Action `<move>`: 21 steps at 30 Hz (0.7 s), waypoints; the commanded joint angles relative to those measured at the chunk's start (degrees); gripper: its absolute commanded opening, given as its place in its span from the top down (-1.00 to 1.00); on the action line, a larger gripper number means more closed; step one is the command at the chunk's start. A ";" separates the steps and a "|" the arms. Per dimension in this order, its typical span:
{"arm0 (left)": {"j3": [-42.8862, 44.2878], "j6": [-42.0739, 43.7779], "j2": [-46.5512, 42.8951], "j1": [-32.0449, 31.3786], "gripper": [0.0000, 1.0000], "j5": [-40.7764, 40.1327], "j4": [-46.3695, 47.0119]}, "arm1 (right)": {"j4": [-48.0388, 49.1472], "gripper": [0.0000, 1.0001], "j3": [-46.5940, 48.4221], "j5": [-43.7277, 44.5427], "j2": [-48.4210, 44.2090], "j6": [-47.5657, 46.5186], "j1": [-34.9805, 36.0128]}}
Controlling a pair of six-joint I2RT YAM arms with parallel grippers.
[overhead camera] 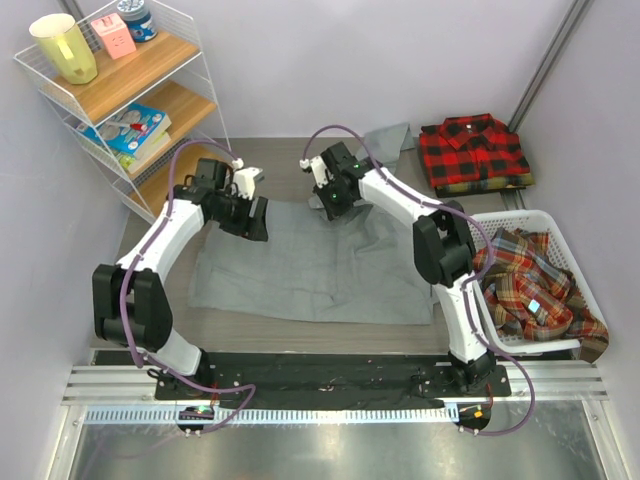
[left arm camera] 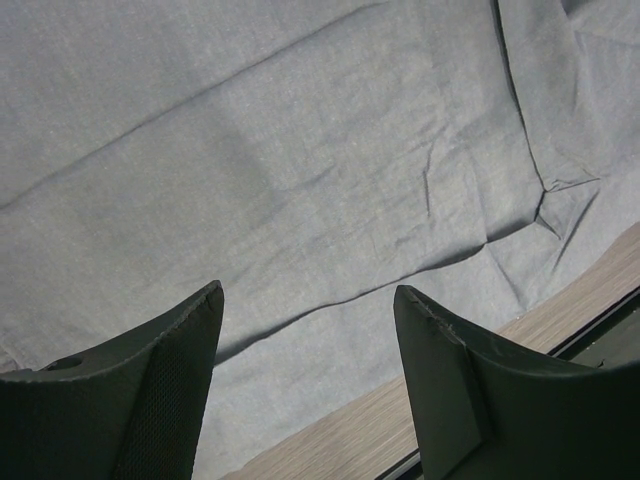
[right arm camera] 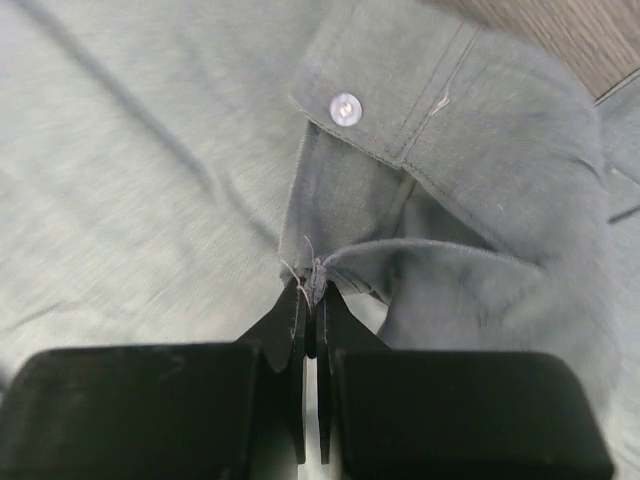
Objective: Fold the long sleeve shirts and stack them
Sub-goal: Fold the shirt
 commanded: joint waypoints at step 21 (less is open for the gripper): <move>-15.03 -31.58 -15.36 12.20 -0.67 28.98 7.89 | 11.27 0.98 -16.81 -25.56 -22.89 14.63 8.33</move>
